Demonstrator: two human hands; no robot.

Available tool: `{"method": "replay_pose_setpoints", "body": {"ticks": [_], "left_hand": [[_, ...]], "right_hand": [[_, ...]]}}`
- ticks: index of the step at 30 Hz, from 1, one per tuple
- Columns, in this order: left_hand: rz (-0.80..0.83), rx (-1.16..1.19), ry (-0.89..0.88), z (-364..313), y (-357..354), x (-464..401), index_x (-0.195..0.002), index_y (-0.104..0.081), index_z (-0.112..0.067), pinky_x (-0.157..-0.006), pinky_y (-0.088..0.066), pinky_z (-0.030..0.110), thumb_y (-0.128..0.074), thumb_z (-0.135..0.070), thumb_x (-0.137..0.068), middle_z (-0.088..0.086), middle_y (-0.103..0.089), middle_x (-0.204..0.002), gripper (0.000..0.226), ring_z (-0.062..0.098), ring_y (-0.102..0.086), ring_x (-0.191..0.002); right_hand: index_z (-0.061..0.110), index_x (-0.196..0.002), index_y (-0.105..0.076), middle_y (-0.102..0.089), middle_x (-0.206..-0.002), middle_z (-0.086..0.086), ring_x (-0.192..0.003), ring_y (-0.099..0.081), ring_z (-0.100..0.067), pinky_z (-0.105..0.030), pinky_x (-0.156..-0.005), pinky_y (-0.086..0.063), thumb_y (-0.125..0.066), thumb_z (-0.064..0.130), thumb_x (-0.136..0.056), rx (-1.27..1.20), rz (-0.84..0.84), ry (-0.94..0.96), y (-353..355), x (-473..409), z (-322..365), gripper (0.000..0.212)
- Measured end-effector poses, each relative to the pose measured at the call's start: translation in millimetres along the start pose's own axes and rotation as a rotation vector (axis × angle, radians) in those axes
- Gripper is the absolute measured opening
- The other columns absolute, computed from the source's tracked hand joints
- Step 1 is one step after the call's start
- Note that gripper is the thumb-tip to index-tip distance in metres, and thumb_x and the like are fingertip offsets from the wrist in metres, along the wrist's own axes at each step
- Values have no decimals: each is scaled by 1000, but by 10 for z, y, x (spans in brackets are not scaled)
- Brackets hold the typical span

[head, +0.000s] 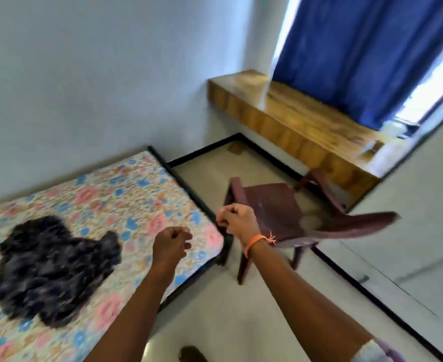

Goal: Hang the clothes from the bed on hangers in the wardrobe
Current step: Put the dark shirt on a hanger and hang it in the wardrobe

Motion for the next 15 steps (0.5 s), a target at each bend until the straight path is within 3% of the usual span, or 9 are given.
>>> {"method": "replay_pose_setpoints", "body": {"ticks": [5, 7, 11, 15], "left_hand": [[305, -110, -152, -326, -1519, 419, -88, -66, -10, -47, -43, 16, -58, -11, -96, 5, -67, -78, 12, 9, -58, -57], [410, -144, -207, -452, -2091, 586, -86, -67, -12, -47, -44, 17, -60, -12, -95, 3, -69, -77, 12, 4, -58, -51], [628, -238, -363, -629, -3397, 1145, -82, -71, -10, -64, -50, 31, -63, -14, -92, 3, -71, -73, 13, 13, -62, -60], [779, -230, -418, -777, -4431, 1672, -89, -69, -8, -57, -47, 25, -61, -13, -94, -1, -68, -72, 11, 2, -60, -52]], "right_hand": [[13, -78, -66, -70, -77, -12, -60, -63, -11, -12, -47, -42, -62, 7, -93, -60, -353, -8, 1502, 383, -63, 17], [10, -81, -66, -70, -77, -12, -61, -63, -12, -13, -48, -44, -61, 7, -93, -94, -456, 4, 2072, 564, -75, 14], [8, -85, -70, -72, -78, -12, -65, -66, -14, -17, -52, -48, -63, 10, -92, -129, -711, 21, 3418, 977, -209, 10], [10, -87, -71, -73, -78, -11, -64, -66, -13, -25, -58, -45, -63, 11, -89, -184, -866, 2, 4554, 1174, -268, 8]]}}
Point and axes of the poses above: each hand's wrist, its own x-axis away from the middle knuckle, its own y-axis out of the back of the hand, z = x × y, the point moved 1 cm from there along -x, towards the middle knuckle
